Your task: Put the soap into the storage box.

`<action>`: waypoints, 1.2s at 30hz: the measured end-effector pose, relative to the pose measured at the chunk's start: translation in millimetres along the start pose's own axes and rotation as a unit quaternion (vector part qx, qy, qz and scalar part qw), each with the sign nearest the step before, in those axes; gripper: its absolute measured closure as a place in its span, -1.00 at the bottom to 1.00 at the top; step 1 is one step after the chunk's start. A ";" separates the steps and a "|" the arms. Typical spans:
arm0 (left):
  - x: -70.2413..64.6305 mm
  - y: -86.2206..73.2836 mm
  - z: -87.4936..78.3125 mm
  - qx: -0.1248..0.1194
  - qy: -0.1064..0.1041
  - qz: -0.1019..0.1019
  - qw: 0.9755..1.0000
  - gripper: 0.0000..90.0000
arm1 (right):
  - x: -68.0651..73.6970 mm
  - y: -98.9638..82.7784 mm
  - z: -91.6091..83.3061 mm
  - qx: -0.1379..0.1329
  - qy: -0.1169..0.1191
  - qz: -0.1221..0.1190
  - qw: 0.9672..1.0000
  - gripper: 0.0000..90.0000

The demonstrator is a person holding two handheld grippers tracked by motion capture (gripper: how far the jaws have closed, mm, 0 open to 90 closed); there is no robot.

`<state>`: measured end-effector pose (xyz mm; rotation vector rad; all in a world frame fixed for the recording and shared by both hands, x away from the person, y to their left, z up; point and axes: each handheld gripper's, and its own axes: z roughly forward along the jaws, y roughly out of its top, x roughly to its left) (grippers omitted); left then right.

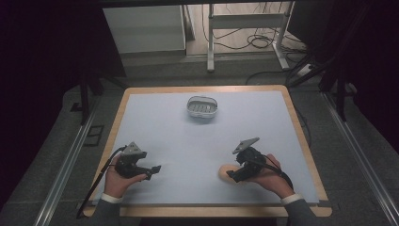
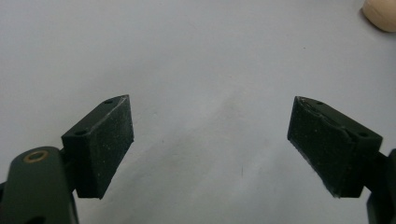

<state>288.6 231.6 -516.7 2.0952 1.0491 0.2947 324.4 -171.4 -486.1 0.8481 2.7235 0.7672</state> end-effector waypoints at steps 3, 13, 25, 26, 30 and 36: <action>-0.5 0.2 0.1 -0.001 -0.001 0.001 1.000 -0.67 | 3.1 0.4 3.4 0.015 0.003 -0.010 1.000 -0.52; -0.7 0.3 0.8 0.000 -0.002 0.003 1.000 -0.67 | 9.3 2.4 9.6 0.034 0.019 -0.026 0.999 -0.51; -1.6 0.4 1.2 0.001 -0.003 0.002 1.000 -0.67 | 16.3 2.4 20.1 0.066 0.017 -0.052 0.996 -0.39; -1.6 0.4 1.3 0.001 -0.003 0.002 1.000 -0.67 | 15.9 2.4 19.9 0.067 0.013 -0.056 0.996 -0.36; -1.9 0.5 2.7 0.003 -0.005 0.004 1.000 -0.67 | 16.7 2.4 19.3 0.073 0.014 -0.062 0.995 -0.33; -2.7 0.5 3.5 0.005 -0.005 0.004 1.000 -0.67 | 17.3 3.4 20.3 0.079 0.012 -0.073 0.994 -0.33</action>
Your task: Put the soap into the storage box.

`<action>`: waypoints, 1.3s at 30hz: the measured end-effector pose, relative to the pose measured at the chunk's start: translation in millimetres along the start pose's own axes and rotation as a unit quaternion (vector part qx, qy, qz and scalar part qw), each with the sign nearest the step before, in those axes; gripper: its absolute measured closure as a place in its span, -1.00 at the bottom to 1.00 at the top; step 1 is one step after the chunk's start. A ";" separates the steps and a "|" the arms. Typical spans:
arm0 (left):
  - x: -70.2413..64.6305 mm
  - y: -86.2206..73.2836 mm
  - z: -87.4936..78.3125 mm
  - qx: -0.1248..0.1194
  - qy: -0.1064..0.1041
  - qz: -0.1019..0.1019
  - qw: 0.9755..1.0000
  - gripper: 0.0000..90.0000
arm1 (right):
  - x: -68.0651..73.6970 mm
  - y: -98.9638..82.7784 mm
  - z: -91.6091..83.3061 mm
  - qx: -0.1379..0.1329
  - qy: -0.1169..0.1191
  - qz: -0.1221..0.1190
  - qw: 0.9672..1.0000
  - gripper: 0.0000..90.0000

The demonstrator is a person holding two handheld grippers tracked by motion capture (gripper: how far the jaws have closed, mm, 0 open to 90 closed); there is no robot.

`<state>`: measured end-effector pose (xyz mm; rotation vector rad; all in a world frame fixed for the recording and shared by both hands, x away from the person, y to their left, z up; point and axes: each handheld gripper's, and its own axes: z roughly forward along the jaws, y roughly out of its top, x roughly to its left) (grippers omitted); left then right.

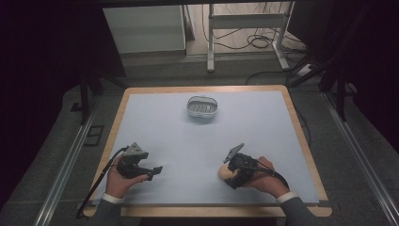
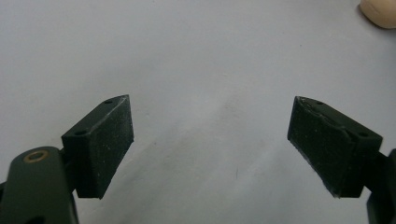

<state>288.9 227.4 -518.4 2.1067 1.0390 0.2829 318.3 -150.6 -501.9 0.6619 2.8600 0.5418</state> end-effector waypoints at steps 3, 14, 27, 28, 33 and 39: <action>-0.1 0.0 -0.1 0.000 0.000 0.000 1.000 -0.67 | 1.2 0.6 2.1 0.010 -0.004 -0.008 1.000 -0.33; 0.6 0.0 -1.0 -0.002 0.001 -0.001 1.000 -0.67 | -0.1 1.9 -1.8 0.014 -0.030 -0.005 0.999 -0.28; -1.0 0.7 -0.7 -0.003 -0.003 -0.003 1.000 -0.68 | -13.5 4.1 -33.5 -0.028 -0.056 0.015 0.998 -0.28; -1.0 0.7 -0.6 -0.003 -0.003 -0.003 1.000 -0.68 | -14.5 4.2 -34.7 -0.029 -0.057 0.017 0.998 -0.28; -1.2 0.7 -0.3 -0.002 -0.003 -0.004 1.000 -0.68 | -17.6 6.0 -38.7 -0.037 -0.063 0.022 0.997 -0.28; -1.5 0.7 0.8 0.000 -0.003 -0.001 1.000 -0.68 | -21.1 11.7 -44.9 -0.046 -0.074 0.022 0.996 -0.28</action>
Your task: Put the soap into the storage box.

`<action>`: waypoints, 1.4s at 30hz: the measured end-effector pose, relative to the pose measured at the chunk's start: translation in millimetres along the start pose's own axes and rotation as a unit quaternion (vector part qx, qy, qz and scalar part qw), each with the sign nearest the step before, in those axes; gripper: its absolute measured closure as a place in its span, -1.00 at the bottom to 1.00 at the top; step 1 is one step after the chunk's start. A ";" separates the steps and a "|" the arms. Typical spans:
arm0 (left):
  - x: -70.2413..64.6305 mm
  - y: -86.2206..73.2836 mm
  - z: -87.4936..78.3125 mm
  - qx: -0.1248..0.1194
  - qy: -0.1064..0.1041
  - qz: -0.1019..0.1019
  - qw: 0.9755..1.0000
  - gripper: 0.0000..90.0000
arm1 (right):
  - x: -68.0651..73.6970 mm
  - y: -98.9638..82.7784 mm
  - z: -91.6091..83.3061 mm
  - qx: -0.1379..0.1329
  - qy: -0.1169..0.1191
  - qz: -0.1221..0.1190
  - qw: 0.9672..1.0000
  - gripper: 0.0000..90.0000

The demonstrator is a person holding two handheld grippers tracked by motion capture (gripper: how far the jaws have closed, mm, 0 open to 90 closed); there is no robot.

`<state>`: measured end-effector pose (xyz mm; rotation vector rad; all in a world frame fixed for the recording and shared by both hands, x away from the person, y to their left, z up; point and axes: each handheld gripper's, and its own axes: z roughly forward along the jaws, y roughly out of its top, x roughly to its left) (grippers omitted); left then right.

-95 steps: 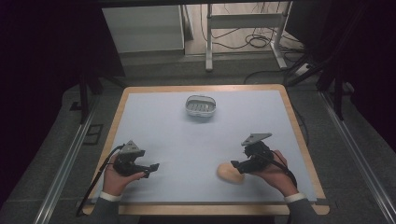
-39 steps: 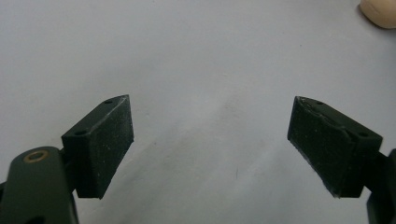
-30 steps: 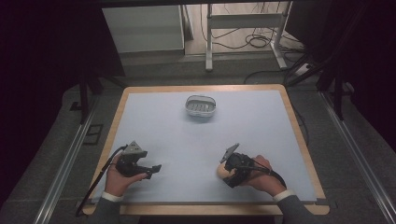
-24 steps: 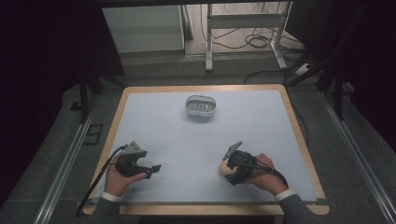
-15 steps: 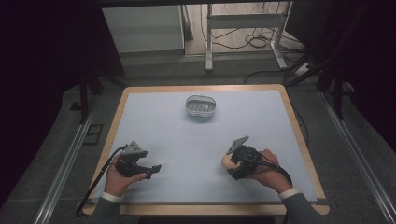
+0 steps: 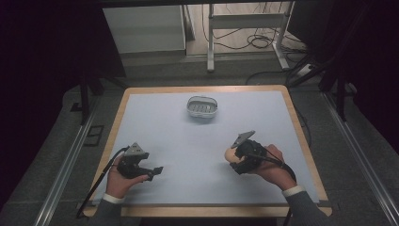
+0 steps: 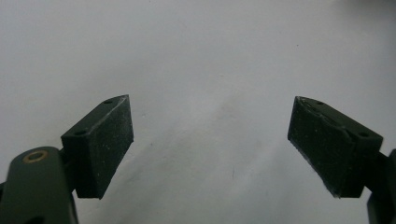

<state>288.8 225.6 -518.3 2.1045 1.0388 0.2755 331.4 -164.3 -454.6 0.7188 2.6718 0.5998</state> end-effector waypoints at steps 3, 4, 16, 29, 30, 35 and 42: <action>-0.1 0.0 -0.2 -0.001 0.000 0.000 1.000 -0.68 | -1.8 2.4 -1.3 -0.003 -0.002 0.001 1.000 -0.28; 0.0 0.0 -0.5 0.000 0.000 0.000 1.000 -0.68 | -4.0 5.1 -2.4 -0.006 -0.004 0.003 1.000 -0.28; 0.2 0.0 -0.4 0.000 0.000 0.001 1.000 -0.68 | -13.1 20.9 -5.8 -0.019 -0.011 0.005 1.000 -0.28; 0.4 0.0 -0.4 0.000 0.000 0.001 1.000 -0.68 | -22.4 33.1 -5.0 -0.020 -0.011 0.005 1.000 -0.28; 0.4 0.0 -0.4 0.000 0.000 0.001 1.000 -0.68 | -22.4 33.1 -5.0 -0.020 -0.011 0.005 1.000 -0.28; 0.1 -0.1 0.0 0.000 -0.001 0.001 1.000 -0.68 | -25.8 36.9 -5.4 -0.021 -0.011 0.010 1.000 -0.28; 0.2 -0.1 0.5 0.002 -0.001 0.003 1.000 -0.68 | -29.2 40.8 -5.3 -0.021 -0.013 0.010 1.000 -0.28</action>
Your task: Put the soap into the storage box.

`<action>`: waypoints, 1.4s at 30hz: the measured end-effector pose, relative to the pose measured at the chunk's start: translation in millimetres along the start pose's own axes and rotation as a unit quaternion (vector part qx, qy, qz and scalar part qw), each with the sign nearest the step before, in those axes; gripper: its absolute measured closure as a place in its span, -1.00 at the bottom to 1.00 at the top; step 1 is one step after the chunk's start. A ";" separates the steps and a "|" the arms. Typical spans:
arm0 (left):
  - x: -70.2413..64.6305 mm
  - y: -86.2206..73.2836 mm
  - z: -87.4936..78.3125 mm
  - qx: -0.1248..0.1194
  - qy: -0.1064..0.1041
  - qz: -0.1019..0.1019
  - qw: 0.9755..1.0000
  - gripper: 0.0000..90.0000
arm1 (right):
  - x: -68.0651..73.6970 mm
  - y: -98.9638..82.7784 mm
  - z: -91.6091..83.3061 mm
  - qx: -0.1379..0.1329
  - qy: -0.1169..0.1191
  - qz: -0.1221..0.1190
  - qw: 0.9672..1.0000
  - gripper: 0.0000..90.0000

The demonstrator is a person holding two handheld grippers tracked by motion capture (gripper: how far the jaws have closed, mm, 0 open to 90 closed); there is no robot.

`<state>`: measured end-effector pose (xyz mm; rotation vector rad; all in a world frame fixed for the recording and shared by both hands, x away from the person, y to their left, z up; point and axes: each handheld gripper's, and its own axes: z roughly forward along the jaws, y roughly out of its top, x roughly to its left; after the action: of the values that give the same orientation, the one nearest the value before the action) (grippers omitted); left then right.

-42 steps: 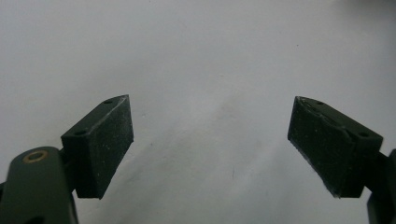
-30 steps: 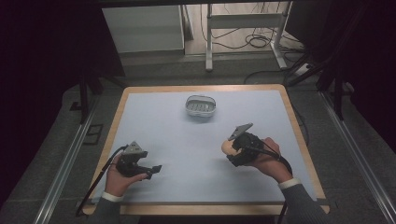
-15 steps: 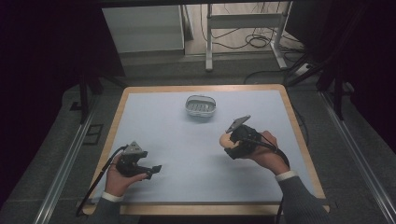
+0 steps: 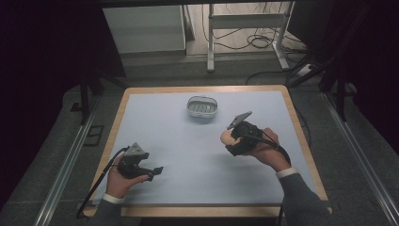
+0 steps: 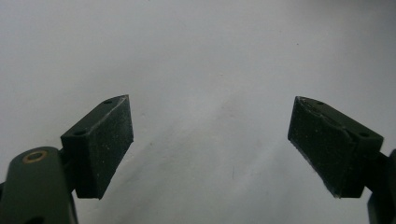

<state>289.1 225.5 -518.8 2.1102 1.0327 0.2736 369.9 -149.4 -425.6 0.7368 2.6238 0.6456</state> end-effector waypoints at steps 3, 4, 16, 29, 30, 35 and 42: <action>0.0 0.0 0.2 0.001 0.000 0.000 1.000 -0.68 | -2.2 2.3 0.7 -0.001 0.000 0.000 1.000 -0.28; -0.1 0.0 0.3 0.001 0.000 0.000 1.000 -0.68 | -2.2 2.3 0.7 -0.001 0.000 0.000 1.000 -0.28; -0.4 0.4 -0.5 -0.002 -0.001 0.000 1.000 -0.68 | -8.5 12.3 3.1 -0.003 0.002 0.002 1.000 -0.28; -0.2 0.4 -0.6 -0.002 0.000 -0.001 1.000 -0.68 | -15.7 24.8 5.6 -0.003 0.005 0.003 1.000 -0.28; -0.1 0.3 -0.6 -0.002 0.000 -0.001 1.000 -0.68 | -16.0 25.9 5.6 -0.003 0.004 0.004 1.000 -0.28; 0.1 0.3 -1.2 -0.003 0.000 -0.001 1.000 -0.68 | -17.7 29.7 6.4 -0.003 0.004 0.003 1.000 -0.28; -0.1 0.3 -1.1 -0.003 0.000 -0.004 1.000 -0.69 | -20.0 34.5 10.9 0.000 0.006 0.006 1.000 -0.28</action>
<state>288.7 225.9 -517.8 2.0995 1.0384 0.2730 404.6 -130.6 -413.3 0.7520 2.6326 0.6564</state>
